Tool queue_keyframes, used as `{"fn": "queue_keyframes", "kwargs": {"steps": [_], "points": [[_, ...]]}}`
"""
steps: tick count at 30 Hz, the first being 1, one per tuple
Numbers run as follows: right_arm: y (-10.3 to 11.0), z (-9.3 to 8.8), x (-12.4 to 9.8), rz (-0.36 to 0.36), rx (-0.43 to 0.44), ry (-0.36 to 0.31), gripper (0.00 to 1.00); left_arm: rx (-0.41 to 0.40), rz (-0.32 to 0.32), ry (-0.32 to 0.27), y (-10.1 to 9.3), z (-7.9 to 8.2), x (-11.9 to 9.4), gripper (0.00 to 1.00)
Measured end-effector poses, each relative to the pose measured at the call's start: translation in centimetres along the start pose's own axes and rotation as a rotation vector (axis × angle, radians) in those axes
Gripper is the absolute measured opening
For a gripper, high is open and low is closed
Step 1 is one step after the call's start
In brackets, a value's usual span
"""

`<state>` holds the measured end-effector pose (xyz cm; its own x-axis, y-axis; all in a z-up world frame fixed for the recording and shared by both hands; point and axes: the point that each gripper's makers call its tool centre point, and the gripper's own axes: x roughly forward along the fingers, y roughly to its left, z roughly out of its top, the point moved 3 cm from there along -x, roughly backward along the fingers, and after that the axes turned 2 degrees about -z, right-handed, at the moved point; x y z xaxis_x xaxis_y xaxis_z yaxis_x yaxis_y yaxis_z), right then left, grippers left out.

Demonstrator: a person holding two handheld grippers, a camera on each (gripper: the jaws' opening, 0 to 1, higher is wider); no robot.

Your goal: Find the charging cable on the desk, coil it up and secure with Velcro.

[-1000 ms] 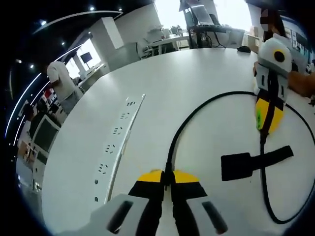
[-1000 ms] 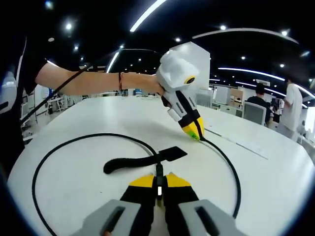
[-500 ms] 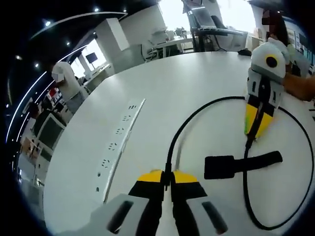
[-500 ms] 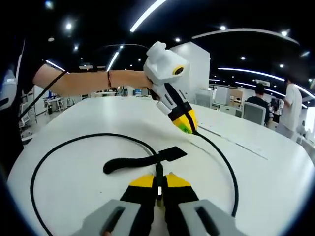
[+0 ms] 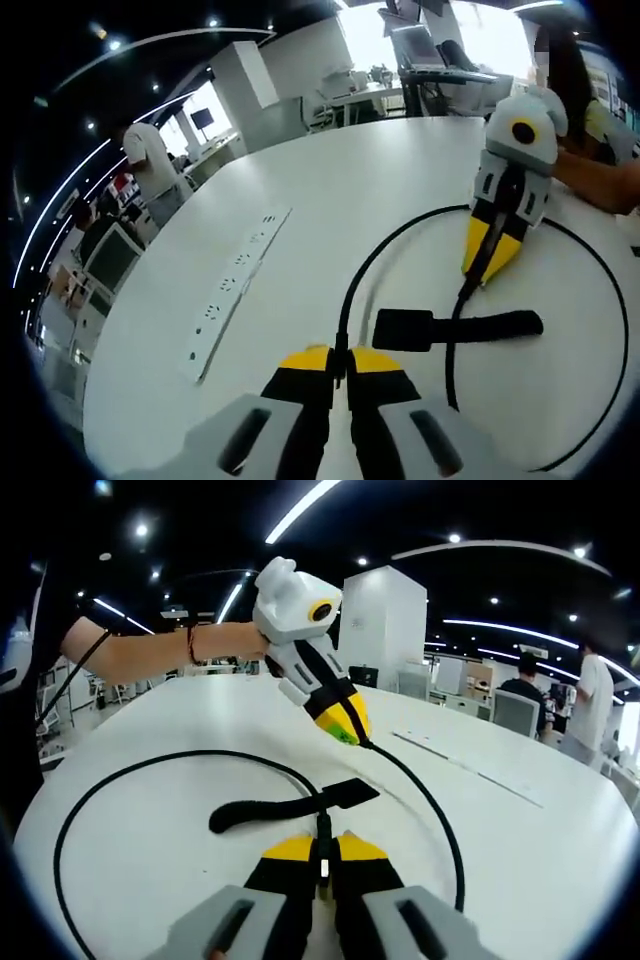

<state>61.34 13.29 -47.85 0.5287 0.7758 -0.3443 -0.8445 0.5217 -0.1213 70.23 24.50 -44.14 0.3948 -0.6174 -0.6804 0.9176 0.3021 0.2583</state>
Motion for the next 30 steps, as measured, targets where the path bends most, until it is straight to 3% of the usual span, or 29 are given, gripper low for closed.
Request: {"fn": "queue_keyframes", "kwargs": {"steps": [5,9,21,30], "points": [[0.0,0.0,0.0,0.0,0.0,0.0,0.08,-0.006,0.005,-0.008,-0.4,-0.2,-0.5,0.06],[0.0,0.1,0.0,-0.003,-0.008,0.001,0.08,-0.048,0.021,-0.059,-1.5,-0.6,-1.8,0.06],[0.2,0.0,-0.1,-0.008,-0.012,0.001,0.08,-0.103,0.058,-0.068,-2.9,-1.6,-3.5,0.06],[0.1,0.0,-0.1,-0.013,-0.018,0.004,0.08,-0.164,0.087,-0.111,-4.8,-3.0,-4.3,0.06]]}}
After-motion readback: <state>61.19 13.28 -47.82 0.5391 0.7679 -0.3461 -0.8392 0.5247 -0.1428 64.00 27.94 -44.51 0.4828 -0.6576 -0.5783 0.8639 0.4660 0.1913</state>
